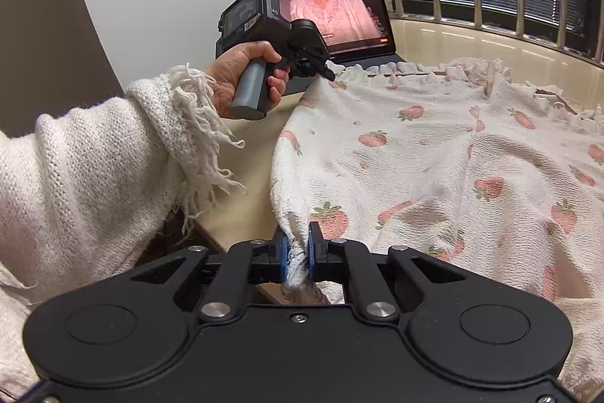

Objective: Fold clothes

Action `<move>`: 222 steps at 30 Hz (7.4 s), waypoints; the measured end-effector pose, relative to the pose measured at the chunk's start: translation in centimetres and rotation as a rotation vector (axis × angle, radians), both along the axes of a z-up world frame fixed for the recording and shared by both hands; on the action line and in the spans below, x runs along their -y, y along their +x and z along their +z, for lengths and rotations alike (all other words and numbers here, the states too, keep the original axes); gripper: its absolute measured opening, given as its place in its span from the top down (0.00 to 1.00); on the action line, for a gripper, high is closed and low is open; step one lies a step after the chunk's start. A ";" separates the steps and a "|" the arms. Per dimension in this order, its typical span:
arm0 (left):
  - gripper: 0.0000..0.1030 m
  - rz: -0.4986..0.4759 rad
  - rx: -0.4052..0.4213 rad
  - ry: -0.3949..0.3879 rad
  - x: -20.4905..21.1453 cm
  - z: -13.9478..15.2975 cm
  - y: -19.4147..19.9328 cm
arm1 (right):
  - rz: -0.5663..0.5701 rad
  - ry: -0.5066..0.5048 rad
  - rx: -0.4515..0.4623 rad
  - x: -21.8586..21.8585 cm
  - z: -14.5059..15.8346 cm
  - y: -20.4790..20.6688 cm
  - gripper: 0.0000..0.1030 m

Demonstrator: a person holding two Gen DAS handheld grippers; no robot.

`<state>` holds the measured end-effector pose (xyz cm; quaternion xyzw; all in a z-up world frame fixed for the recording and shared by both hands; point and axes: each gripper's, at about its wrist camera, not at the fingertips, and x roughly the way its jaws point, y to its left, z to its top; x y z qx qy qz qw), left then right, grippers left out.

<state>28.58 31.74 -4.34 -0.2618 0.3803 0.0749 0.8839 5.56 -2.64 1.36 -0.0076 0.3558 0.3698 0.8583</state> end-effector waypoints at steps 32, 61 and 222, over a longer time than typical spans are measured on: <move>0.97 -0.327 -0.114 0.044 29.0 2.1 8.2 | -0.335 0.206 -0.380 14.2 -7.8 -0.7 0.91; 0.00 -0.413 0.132 0.593 18.5 8.0 -27.1 | -0.142 -0.240 0.183 11.8 -2.7 -6.7 0.02; 0.52 -0.503 0.082 0.290 17.3 -1.5 -12.3 | -0.510 -0.084 0.053 9.1 -7.8 9.6 0.83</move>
